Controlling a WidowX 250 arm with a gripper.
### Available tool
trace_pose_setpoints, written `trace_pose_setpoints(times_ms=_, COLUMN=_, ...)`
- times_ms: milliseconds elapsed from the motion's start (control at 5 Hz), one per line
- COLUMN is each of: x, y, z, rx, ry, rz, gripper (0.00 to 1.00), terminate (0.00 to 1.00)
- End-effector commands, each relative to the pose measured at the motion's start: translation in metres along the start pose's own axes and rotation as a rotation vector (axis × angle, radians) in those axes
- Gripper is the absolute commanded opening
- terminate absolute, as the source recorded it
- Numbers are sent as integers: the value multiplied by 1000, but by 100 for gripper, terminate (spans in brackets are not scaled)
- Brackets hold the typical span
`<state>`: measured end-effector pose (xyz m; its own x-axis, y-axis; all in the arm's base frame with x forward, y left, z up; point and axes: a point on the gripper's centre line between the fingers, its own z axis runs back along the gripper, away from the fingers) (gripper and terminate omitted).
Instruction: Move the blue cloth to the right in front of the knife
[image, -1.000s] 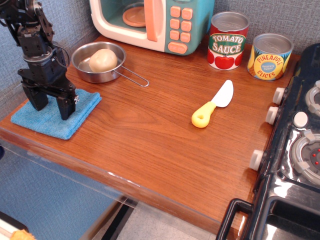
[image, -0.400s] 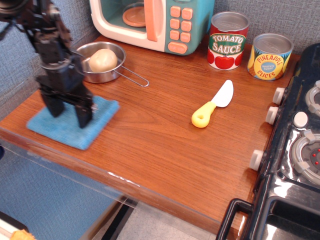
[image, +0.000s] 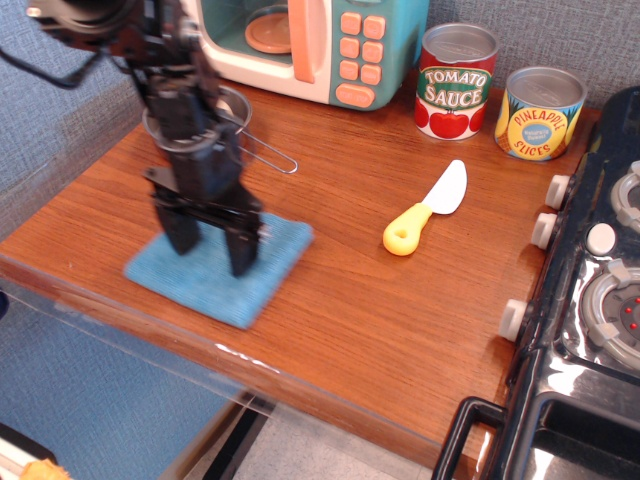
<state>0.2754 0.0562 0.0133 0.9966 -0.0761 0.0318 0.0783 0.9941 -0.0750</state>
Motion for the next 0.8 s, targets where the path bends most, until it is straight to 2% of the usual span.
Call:
trace_pose_setpoints(times_ms=0, x=-6, y=-31, z=13, rx=70, ry=-13, rz=47, gripper=100, terminate=0)
trace_pose_setpoints(times_ms=200, x=-5, y=-48, z=12, rx=112, ry=-9, rz=137, gripper=100, terminate=0)
trace_pose_setpoints(times_ms=400, x=1, y=-68, z=1, rx=121, ry=-6, rz=173, gripper=100, terminate=0)
trace_pose_setpoints(times_ms=600, x=5, y=-85, z=-7, rx=101, ry=0, rz=174, gripper=100, terminate=0)
